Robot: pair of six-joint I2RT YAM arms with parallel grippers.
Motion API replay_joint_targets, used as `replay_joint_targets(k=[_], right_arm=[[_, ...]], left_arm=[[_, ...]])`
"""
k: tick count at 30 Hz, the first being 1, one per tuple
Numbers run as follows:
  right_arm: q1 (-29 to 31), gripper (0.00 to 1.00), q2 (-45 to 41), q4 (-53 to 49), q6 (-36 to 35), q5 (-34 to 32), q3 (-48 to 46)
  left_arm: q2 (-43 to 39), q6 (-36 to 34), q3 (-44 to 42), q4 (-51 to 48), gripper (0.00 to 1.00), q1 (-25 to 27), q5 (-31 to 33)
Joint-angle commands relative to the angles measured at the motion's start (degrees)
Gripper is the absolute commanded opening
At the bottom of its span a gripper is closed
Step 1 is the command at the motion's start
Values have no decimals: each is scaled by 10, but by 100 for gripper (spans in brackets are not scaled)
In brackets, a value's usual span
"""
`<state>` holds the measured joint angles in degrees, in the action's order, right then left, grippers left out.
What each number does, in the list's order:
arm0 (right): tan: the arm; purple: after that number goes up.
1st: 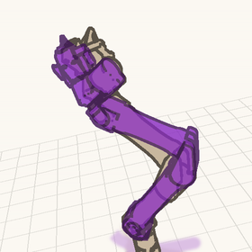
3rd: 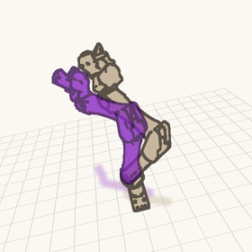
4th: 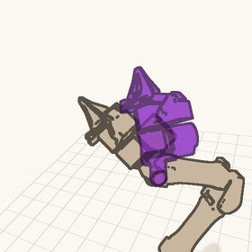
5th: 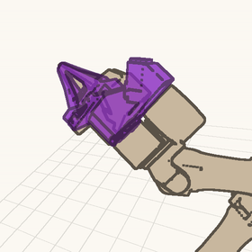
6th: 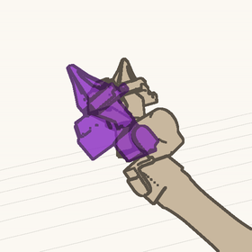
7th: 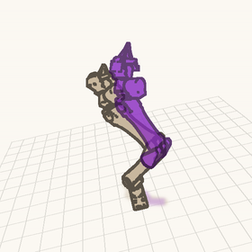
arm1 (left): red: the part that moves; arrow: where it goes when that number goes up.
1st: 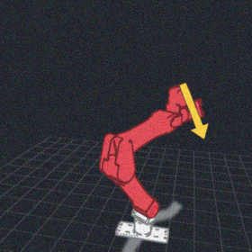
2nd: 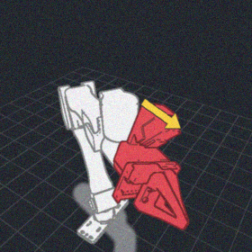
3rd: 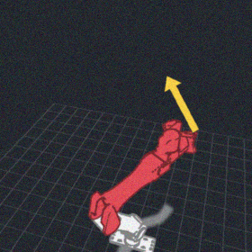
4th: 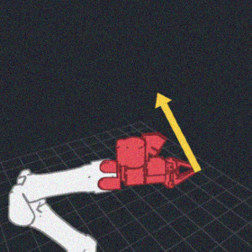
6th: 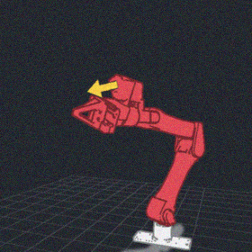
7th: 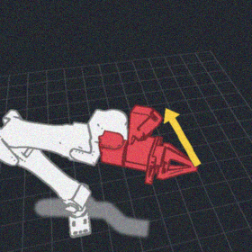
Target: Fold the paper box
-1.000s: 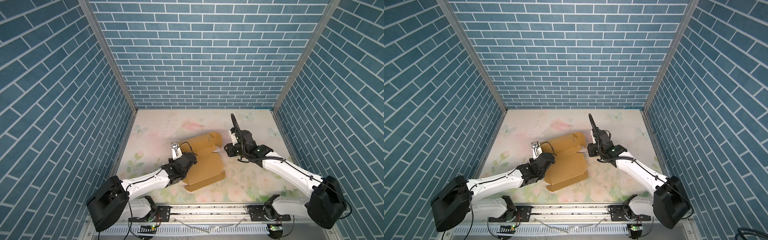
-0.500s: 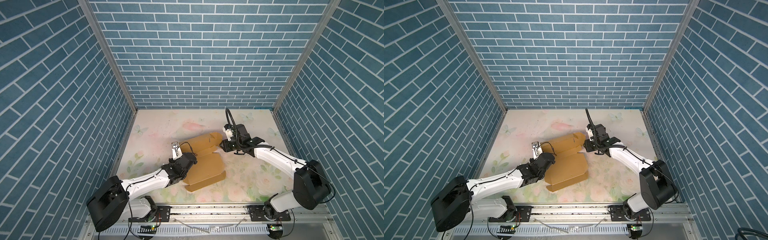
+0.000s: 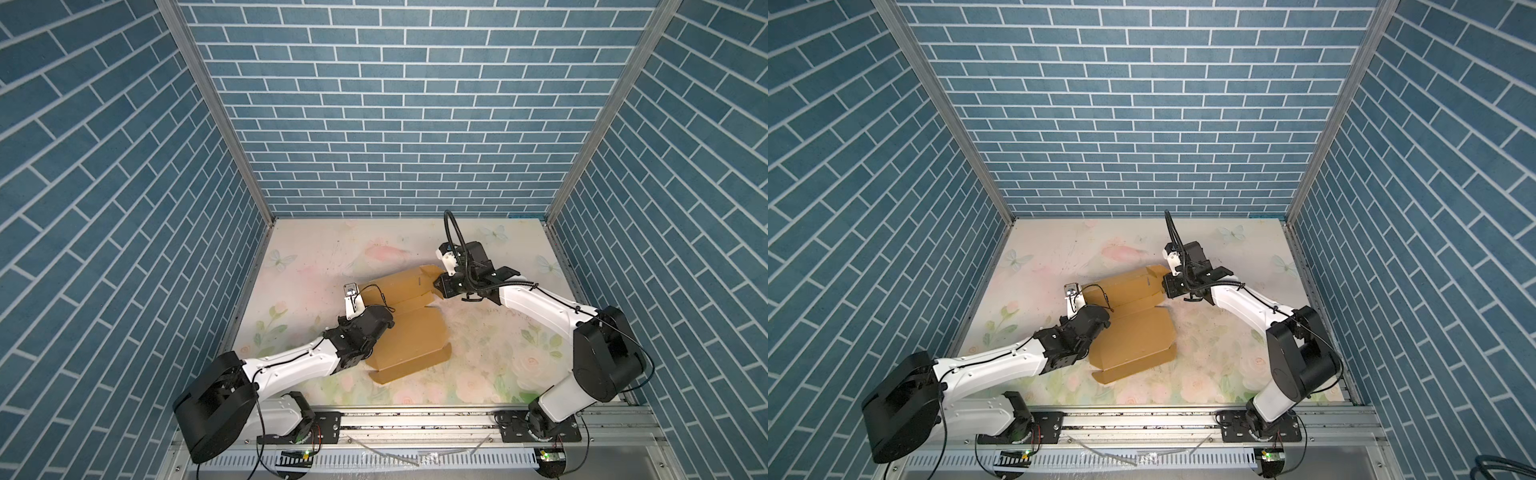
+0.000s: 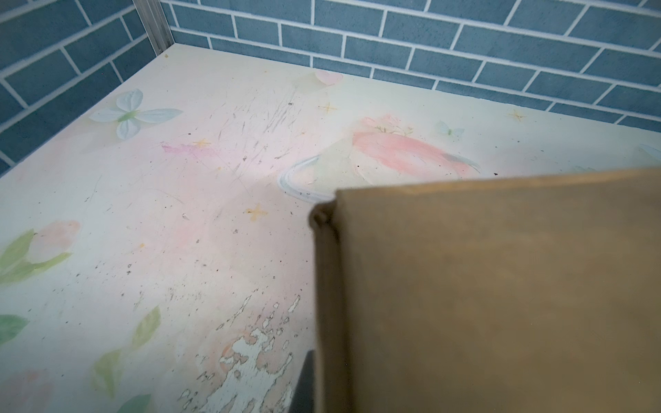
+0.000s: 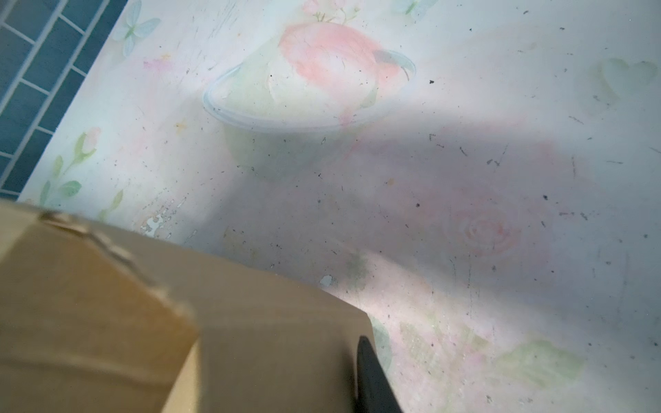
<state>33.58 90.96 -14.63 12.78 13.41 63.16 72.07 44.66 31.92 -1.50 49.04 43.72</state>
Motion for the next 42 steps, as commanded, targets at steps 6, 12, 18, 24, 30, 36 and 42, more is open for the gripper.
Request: replay_joint_targets(k=[6,12,18,24,30,36,42], right_arm=[[-2,8,-14,2,-14,35,16],[3,6,-15,2,-5,44,11],[14,6,-17,5,2,41,8],[30,5,-18,6,9,15,1],[56,5,-28,27,15,-41,-27],[73,5,-32,68,27,-79,-72],[80,5,-37,118,39,-102,-117]], left_arm=[[46,-4,12,23,2,-3,1],[66,-4,20,38,2,-3,-1],[69,-10,30,43,2,-3,-2],[73,-11,31,52,2,-3,-5],[74,-12,29,64,2,-3,-4],[78,-33,8,118,2,-3,4],[95,-67,-17,181,2,-3,14]])
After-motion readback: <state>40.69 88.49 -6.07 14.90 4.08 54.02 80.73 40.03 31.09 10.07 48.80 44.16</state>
